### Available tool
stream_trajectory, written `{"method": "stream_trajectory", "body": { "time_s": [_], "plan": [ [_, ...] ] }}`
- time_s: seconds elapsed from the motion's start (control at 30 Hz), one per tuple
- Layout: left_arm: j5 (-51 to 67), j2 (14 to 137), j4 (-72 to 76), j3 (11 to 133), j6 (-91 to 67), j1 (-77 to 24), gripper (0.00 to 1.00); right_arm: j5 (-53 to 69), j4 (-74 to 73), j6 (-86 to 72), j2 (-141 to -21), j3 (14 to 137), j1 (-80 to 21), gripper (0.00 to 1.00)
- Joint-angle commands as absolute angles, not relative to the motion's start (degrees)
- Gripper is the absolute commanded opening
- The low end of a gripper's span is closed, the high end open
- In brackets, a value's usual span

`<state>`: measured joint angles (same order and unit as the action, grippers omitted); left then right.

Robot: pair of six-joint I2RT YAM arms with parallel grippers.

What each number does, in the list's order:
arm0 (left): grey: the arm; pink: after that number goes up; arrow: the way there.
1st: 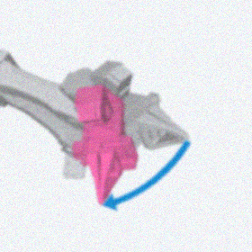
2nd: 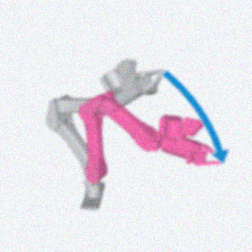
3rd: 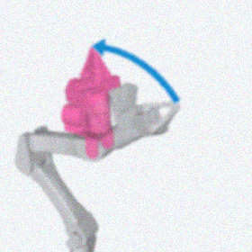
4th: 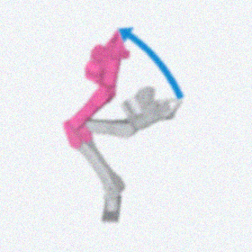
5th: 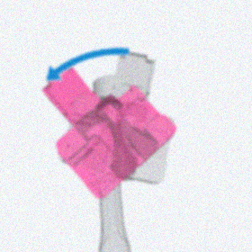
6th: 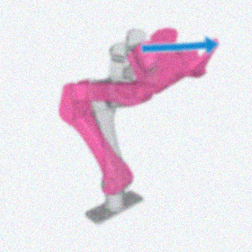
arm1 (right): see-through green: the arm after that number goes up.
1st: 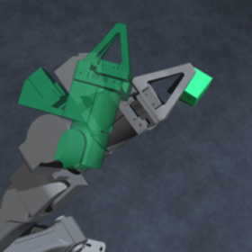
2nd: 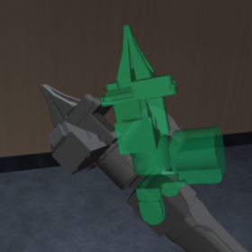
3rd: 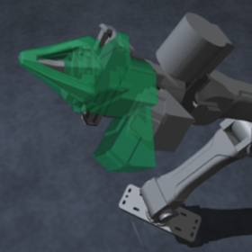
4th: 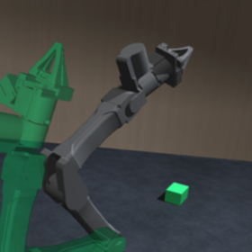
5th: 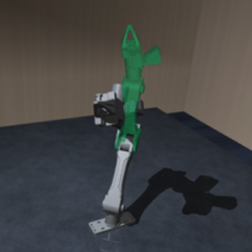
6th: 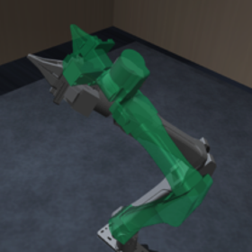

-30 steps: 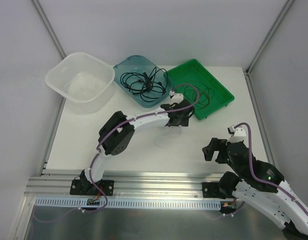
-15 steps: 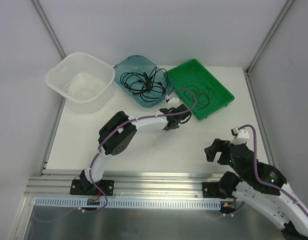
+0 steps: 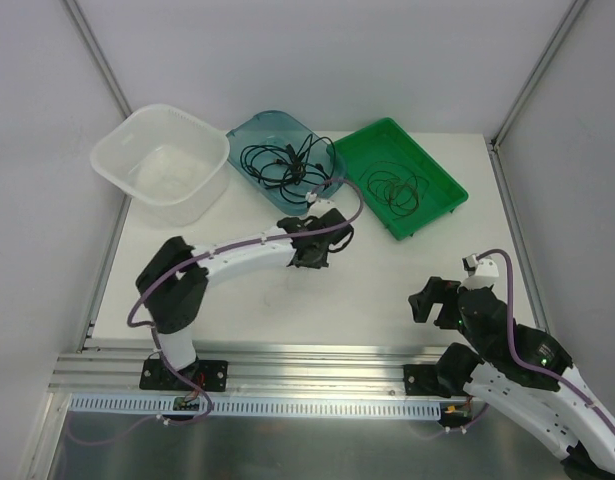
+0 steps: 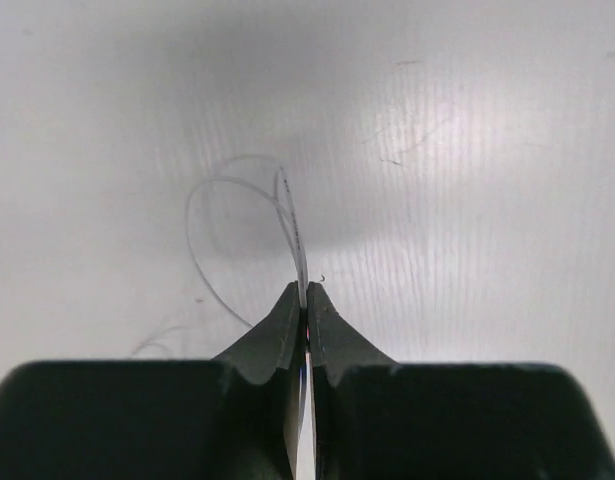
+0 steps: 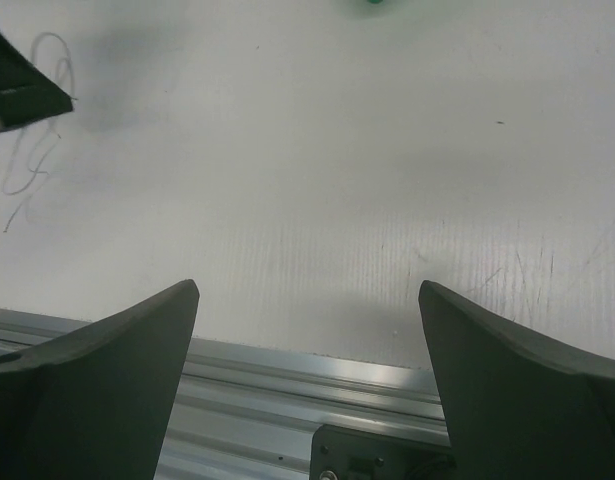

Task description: Untangle the cables

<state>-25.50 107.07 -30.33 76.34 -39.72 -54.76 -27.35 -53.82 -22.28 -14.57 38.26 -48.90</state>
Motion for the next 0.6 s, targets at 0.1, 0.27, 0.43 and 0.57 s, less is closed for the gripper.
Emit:
{"method": "stream_trajectory", "body": {
  "time_s": [0.1, 0.27, 0.43, 0.57],
  "plan": [
    [-21.2, 88.2, -39.9, 83.5, -28.2, -50.8, 0.00, -28.7, -53.1, -22.6, -15.5, 39.5, -49.1, 0.97],
    [-15.7, 82.7, -44.4, 94.3, -21.0, -40.5, 0.00, -28.7, -53.5, -22.0, -16.3, 40.4, -49.1, 0.97],
    [-15.5, 84.5, -44.9, 109.4, -12.5, -26.3, 0.00, -29.0, -53.4, -21.7, -16.6, 41.0, -49.1, 0.97],
    [-14.9, 92.2, -43.0, 117.3, -10.3, -15.7, 0.00, -29.0, -52.8, -21.0, -17.1, 41.4, -49.1, 0.97]
  ]
}}
